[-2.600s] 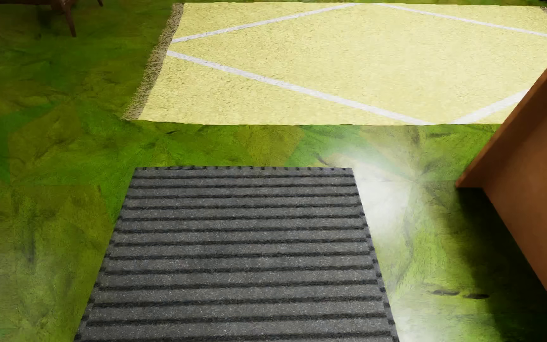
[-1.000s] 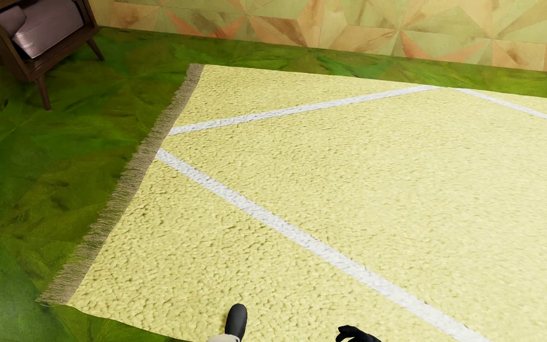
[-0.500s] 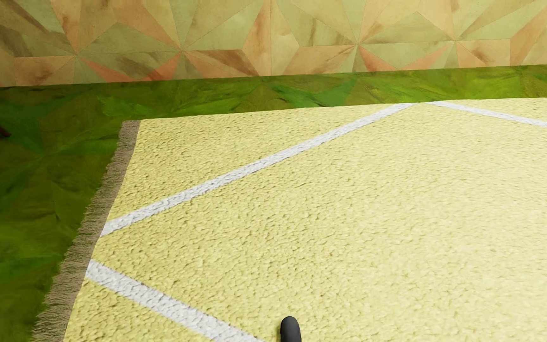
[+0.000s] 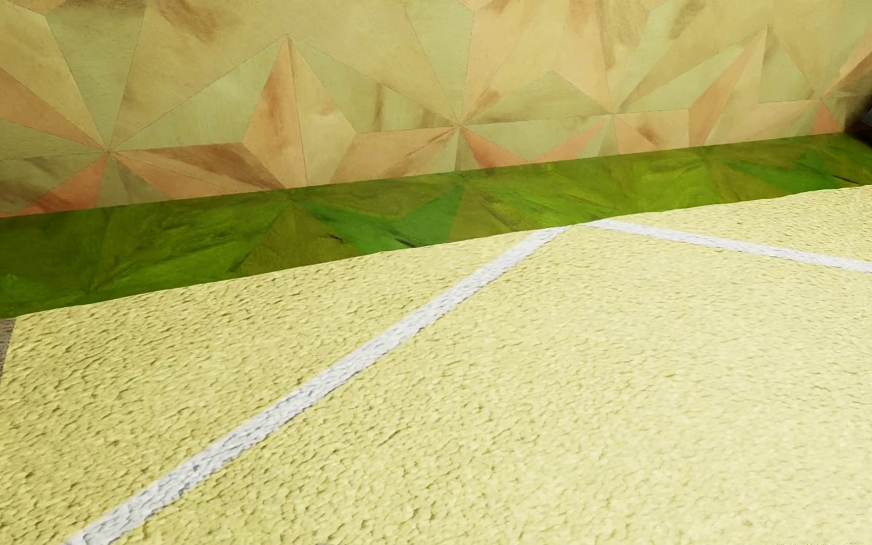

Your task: Move towards the sofa

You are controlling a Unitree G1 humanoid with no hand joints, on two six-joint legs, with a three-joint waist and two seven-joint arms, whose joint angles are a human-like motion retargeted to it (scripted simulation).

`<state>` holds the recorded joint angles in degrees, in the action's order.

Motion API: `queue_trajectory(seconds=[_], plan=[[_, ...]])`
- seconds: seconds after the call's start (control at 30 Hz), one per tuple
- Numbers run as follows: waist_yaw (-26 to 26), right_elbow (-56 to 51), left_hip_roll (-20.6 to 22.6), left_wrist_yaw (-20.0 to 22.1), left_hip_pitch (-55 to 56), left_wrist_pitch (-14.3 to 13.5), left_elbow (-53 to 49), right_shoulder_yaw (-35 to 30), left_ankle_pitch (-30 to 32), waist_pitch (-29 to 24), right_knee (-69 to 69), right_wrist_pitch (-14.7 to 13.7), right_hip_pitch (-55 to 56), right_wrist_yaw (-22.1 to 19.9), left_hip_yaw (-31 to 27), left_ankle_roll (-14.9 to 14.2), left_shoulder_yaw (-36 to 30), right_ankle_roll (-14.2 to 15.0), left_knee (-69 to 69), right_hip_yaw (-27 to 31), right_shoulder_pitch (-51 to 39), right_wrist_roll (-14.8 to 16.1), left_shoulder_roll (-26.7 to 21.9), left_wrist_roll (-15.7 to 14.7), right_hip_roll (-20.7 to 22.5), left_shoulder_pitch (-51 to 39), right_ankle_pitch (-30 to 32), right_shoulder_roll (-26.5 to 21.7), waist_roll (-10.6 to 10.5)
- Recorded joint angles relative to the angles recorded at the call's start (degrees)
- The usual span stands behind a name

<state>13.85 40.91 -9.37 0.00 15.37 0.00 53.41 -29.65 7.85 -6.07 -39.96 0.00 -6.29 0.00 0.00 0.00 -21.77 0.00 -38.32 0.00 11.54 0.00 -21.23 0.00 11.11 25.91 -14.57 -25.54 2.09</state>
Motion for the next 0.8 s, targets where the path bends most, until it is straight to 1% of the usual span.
queue_trajectory(seconds=[0.03, 0.07, 0.1, 0.13, 0.17, 0.2, 0.27, 0.3, 0.33, 0.37, 0.4, 0.43, 0.47, 0.5, 0.53, 0.57, 0.6, 0.63, 0.67, 0.7, 0.73, 0.77, 0.8], plan=[[1.4, 1.4, -0.2, 0.0, -1.8, 0.0, 1.4, 2.2, -6.1, -0.4, -6.5, 0.0, 2.9, 0.0, 0.0, 0.0, -0.6, 0.0, -2.3, 0.0, -0.7, 0.0, -0.1, 0.0, -1.1, -1.5, 7.2, 2.1, 1.2], [1.5, 0.8, -1.6, 0.0, -4.2, 0.0, 2.1, -0.6, -9.3, -1.5, -10.3, 0.0, 5.9, 0.0, 0.0, 0.0, -1.3, 0.0, -2.5, 0.0, -1.8, 0.0, -1.3, 0.0, -1.8, -3.7, 16.3, 2.8, 2.2], [-0.5, 1.9, -2.1, 0.0, -6.5, 0.0, 2.8, -2.9, -11.6, -1.6, -12.2, 0.0, 9.1, 0.0, 0.0, 0.0, -0.8, 0.0, -1.3, 0.0, -2.5, 0.0, -2.1, 0.0, -3.3, -5.2, 22.4, 4.1, 3.2], [-2.4, 0.6, -3.8, 0.0, -8.7, 0.0, 1.7, -3.7, -13.2, -1.4, -13.4, 0.0, 13.4, 0.0, 0.0, 0.0, 1.5, 0.0, -0.1, 0.0, -1.7, 0.0, -2.4, 0.0, -4.4, -5.8, 24.2, 4.5, 3.4], [-4.1, 0.6, -5.6, 0.0, -12.0, 0.0, 0.3, -5.6, -15.0, -1.2, -13.0, 0.0, 16.8, 0.0, 0.0, 0.0, 2.4, 0.0, 0.8, 0.0, -0.6, 0.0, -2.4, 0.0, -5.2, -6.0, 23.0, 4.9, 2.9], [-5.1, 1.8, -6.4, 0.0, -14.0, 0.0, -1.3, -7.1, -16.8, -0.4, -12.5, 0.0, 21.7, 0.0, 0.0, 0.0, 1.9, 0.0, 1.2, 0.0, 0.5, 0.0, -2.6, 0.0, -6.5, -6.4, 21.4, 5.2, 2.4], [-9.2, 5.3, -7.0, 0.0, -19.9, 0.0, -5.3, -9.3, -20.5, -0.3, -6.6, 0.0, 27.2, 0.0, 0.0, 0.0, 2.9, 0.0, 2.4, 0.0, 3.6, 0.0, -2.4, 0.0, -9.6, -6.0, 20.2, 5.4, 1.3], [-10.7, 6.7, -6.5, 0.0, -23.0, 0.0, -7.0, -8.8, -21.5, 0.0, -2.6, 0.0, 30.0, 0.0, 0.0, 0.0, 2.7, 0.0, 3.4, 0.0, 5.3, 0.0, -2.0, 0.0, -10.9, -6.4, 19.4, 5.3, 0.8], [-12.3, 7.9, -5.8, 0.0, -26.0, 0.0, -8.4, -9.6, -23.0, 0.4, 1.9, 0.0, 32.6, 0.0, 0.0, 0.0, 2.4, 0.0, 4.6, 0.0, 6.8, 0.0, -1.8, 0.0, -11.3, -6.9, 17.6, 4.8, 0.0], [-14.2, 9.7, -4.6, 0.0, -28.4, 0.0, -9.4, -11.8, -24.5, 0.7, 5.2, 0.0, 35.0, 0.0, 0.0, 0.0, 2.5, 0.0, 5.7, 0.0, 8.0, 0.0, -2.1, 0.0, -12.1, -7.5, 13.8, 4.3, -0.2], [-15.7, 11.2, -3.5, 0.0, -30.6, 0.0, -10.6, -12.1, -25.9, 0.9, 7.5, 0.0, 36.8, 0.0, 0.0, 0.0, 2.5, 0.0, 6.3, 0.0, 9.6, 0.0, -2.2, 0.0, -12.7, -8.9, 9.3, 3.7, -0.7], [-18.4, 13.0, -3.5, 0.0, -31.9, 0.0, -11.5, -13.8, -27.3, 0.5, 7.8, 0.0, 38.7, 0.0, 0.0, 0.0, 0.9, 0.0, 5.9, 0.0, 10.7, 0.0, -2.6, 0.0, -13.8, -10.7, 9.4, 3.2, -1.4], [-20.9, 14.0, -4.1, 0.0, -33.0, 0.0, -12.6, -13.2, -27.5, 0.1, 5.5, 0.0, 41.6, 0.0, 0.0, 0.0, 0.7, 0.0, 4.9, 0.0, 12.2, 0.0, -3.2, 0.0, -14.5, -12.3, 18.4, 2.9, -2.3], [-22.8, 16.2, -4.9, 0.0, -35.4, 0.0, -12.4, -15.2, -25.6, -1.0, 0.2, 0.0, 44.0, 0.0, 0.0, 0.0, 0.4, 0.0, 4.7, 0.0, 12.6, 0.0, -3.4, 0.0, -14.1, -13.3, 25.8, 2.6, -3.6], [-23.8, 18.5, -5.8, 0.0, -36.8, 0.0, -12.3, -16.8, -21.3, -1.2, -3.4, 0.0, 45.1, 0.0, 0.0, 0.0, 1.8, 0.0, 3.9, 0.0, 12.1, 0.0, -3.4, 0.0, -12.7, -13.1, 27.7, 2.7, -4.8], [-24.6, 19.4, -7.1, 0.0, -35.4, 0.0, -11.4, -18.5, -15.2, -0.5, -4.5, 0.0, 43.5, 0.0, 0.0, 0.0, 2.5, 0.0, -0.1, 0.0, 12.1, 0.0, -3.3, 0.0, -10.7, -12.0, 24.9, 2.7, -5.8], [-23.8, 19.3, -6.7, 0.0, -31.1, 0.0, -9.9, -17.7, -9.6, 0.5, -5.3, 0.0, 41.5, 0.0, 0.0, 0.0, 1.8, 0.0, -5.5, 0.0, 12.8, 0.0, -3.1, 0.0, -9.4, -11.1, 21.0, 3.0, -6.0], [-20.5, 17.6, -5.3, 0.0, -26.1, 0.0, -8.4, -16.0, -9.1, 0.9, -5.2, 0.0, 38.8, 0.0, 0.0, 0.0, 1.3, 0.0, -13.5, 0.0, 13.4, 0.0, -2.8, 0.0, -7.5, -10.8, 17.2, 3.0, -6.3], [-16.8, 15.9, -4.5, 0.0, -21.9, 0.0, -7.9, -16.5, -11.4, -0.4, -3.8, 0.0, 33.8, 0.0, 0.0, 0.0, 0.5, 0.0, -22.3, 0.0, 12.5, 0.0, -2.6, 0.0, -4.8, -10.2, 14.4, 2.9, -7.0], [-13.4, 14.6, -3.3, 0.0, -17.0, 0.0, -7.5, -17.5, -14.8, -1.5, -0.5, 0.0, 27.5, 0.0, 0.0, 0.0, -0.2, 0.0, -30.3, 0.0, 10.4, 0.0, -2.3, 0.0, -2.1, -8.9, 12.6, 2.8, -7.2], [-10.7, 12.4, -1.5, 0.0, -10.6, 0.0, -6.7, -17.0, -19.2, -1.6, 2.9, 0.0, 21.6, 0.0, 0.0, 0.0, -1.2, 0.0, -35.0, 0.0, 7.9, 0.0, -2.0, 0.0, -0.3, -7.2, 9.9, 2.7, -6.9], [-7.9, 9.4, 0.3, 0.0, -5.0, 0.0, -6.2, -13.9, -22.5, -2.4, 6.8, 0.0, 14.7, 0.0, 0.0, 0.0, -3.0, 0.0, -35.5, 0.0, 5.9, 0.0, -2.1, 0.0, 0.8, -5.8, 6.3, 2.5, -6.8], [-4.9, 6.3, 1.2, 0.0, 1.8, 0.0, -5.2, -10.2, -23.5, -2.0, 9.5, 0.0, 10.0, 0.0, 0.0, 0.0, -5.0, 0.0, -33.0, 0.0, 3.7, 0.0, -2.3, 0.0, 1.5, -4.5, 3.1, 2.3, -6.7]])
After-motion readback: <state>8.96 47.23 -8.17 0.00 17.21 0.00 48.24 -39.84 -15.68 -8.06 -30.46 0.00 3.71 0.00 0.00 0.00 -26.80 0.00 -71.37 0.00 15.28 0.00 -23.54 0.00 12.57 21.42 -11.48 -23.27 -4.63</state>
